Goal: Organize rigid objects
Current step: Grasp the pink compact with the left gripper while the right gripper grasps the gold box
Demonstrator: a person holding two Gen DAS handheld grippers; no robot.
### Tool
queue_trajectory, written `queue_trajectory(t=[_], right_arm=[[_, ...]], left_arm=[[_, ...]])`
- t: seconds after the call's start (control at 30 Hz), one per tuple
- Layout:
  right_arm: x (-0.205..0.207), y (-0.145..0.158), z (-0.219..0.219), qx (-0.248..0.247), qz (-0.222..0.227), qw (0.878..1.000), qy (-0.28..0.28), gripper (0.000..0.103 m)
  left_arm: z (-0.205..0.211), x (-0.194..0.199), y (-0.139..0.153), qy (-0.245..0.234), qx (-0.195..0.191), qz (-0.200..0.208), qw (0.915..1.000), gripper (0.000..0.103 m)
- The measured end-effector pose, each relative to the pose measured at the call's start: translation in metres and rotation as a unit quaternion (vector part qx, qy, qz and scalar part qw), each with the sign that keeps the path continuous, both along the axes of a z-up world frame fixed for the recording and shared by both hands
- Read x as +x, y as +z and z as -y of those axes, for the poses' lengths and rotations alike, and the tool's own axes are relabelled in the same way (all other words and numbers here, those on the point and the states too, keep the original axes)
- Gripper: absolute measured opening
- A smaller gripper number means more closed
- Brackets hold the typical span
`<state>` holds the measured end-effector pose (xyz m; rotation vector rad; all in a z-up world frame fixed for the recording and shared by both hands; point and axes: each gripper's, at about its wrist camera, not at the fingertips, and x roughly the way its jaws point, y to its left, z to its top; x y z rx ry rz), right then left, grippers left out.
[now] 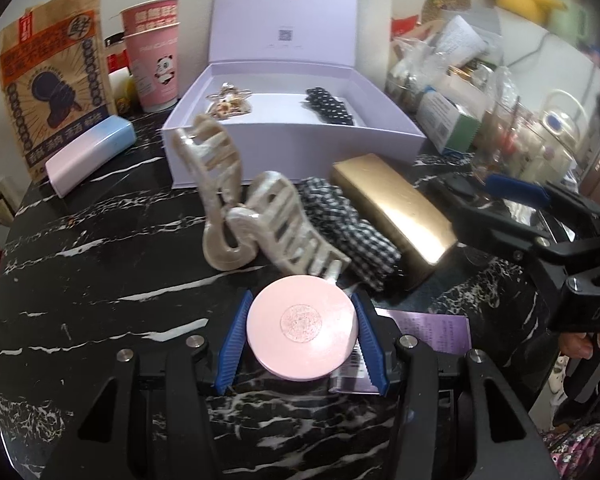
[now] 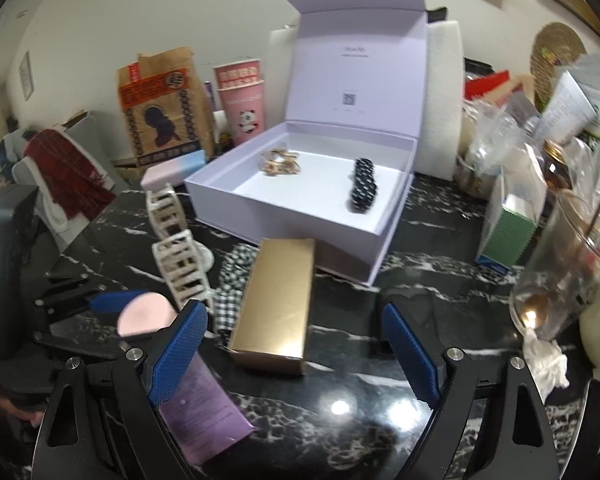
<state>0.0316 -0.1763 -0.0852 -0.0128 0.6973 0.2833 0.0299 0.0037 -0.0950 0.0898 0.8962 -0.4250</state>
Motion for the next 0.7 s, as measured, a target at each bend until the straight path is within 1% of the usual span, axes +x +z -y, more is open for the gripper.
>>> queue_trajectory(t=[0.13,0.27,0.33,0.43,0.53,0.63,0.7], right_arm=[[0.002,-0.007,0.005,0.008,-0.014,1.0,-0.004,0.09],[0.007,-0.014,0.001,0.018,-0.028,0.999,0.004,0.083],[0.01,-0.015,-0.003,0.023,-0.031,0.999,0.012,0.083],[0.015,-0.017,-0.008,0.032,-0.034,0.999,0.021,0.082],[0.022,-0.02,-0.011,0.032,-0.038,0.999,0.021,0.072],[0.032,-0.026,-0.012,0.04,-0.054,0.998,0.016,0.071],[0.037,-0.029,-0.012,0.039,-0.061,0.997,0.007,0.065]], left_arm=[[-0.003,0.003,0.0,0.006,0.002,-0.001,1.0,0.051],[-0.005,0.008,-0.002,0.011,-0.001,-0.008,0.9999,0.051],[-0.006,0.009,-0.004,0.013,-0.006,-0.014,0.9998,0.051],[-0.006,0.009,-0.006,0.015,-0.004,-0.018,0.9997,0.051],[-0.007,0.01,-0.007,0.018,-0.003,-0.02,0.9996,0.051],[-0.01,0.012,-0.008,0.023,-0.001,-0.022,0.9995,0.051],[-0.011,0.013,-0.009,0.025,0.0,-0.023,0.9994,0.051]])
